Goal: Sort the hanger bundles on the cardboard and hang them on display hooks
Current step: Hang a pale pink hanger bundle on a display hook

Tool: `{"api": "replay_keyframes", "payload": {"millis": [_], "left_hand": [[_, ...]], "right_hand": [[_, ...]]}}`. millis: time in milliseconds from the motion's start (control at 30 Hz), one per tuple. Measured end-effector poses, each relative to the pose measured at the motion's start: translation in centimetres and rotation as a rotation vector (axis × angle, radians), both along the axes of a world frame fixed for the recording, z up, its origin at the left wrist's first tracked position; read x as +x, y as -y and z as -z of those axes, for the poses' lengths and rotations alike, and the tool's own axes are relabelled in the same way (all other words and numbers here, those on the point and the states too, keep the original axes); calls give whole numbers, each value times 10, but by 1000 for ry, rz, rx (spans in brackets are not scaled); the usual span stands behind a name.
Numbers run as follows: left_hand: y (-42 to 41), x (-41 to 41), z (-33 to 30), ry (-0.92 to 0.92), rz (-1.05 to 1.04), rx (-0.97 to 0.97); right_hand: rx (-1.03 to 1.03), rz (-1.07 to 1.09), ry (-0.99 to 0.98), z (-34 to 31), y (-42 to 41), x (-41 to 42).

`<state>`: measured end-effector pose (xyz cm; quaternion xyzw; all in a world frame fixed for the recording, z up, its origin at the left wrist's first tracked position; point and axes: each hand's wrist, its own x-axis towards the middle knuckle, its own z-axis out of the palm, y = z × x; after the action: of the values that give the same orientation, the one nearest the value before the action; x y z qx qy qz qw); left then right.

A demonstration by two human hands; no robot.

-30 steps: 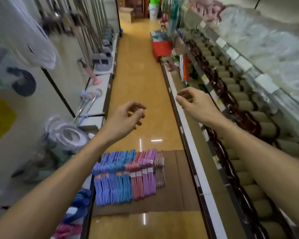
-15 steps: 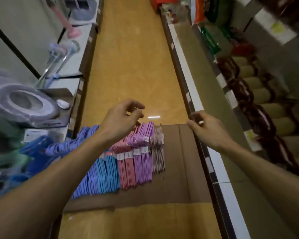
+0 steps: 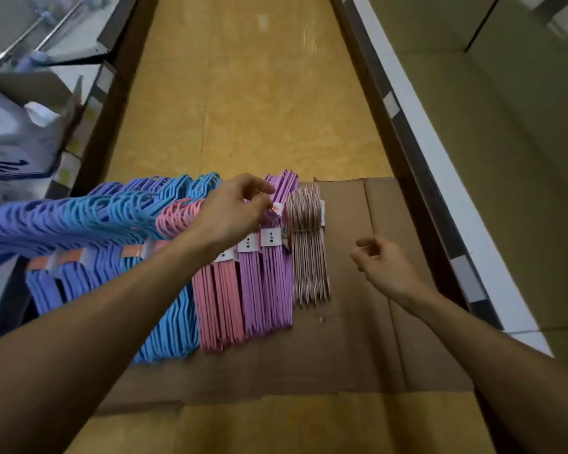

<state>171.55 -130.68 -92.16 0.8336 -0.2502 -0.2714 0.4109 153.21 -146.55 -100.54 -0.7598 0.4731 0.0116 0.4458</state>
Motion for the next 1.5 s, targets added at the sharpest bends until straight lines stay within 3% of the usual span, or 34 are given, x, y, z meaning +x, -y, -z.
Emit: {"api": "replay_keyframes", "payload": {"millis": [233,600,767,1000,1300,1500], "left_hand": [[16,-7,72,-42,53,-30],[65,-1,109,-285,-146,-192],[71,3,121,-434,-145,-270],[84,-9,111,-582,-147,-388],[111,-40,75,-746,-100,-523],[115,-44,69,-603,-34,-501]], "right_hand": [[122,76,61,83,8,18],[391,103,134,121,8,56],[450,108,157,128,3,63],[262,111,202,125,1,54],[-266,40,-76,104,21,35],[-308,65,26,90,35,21]]}}
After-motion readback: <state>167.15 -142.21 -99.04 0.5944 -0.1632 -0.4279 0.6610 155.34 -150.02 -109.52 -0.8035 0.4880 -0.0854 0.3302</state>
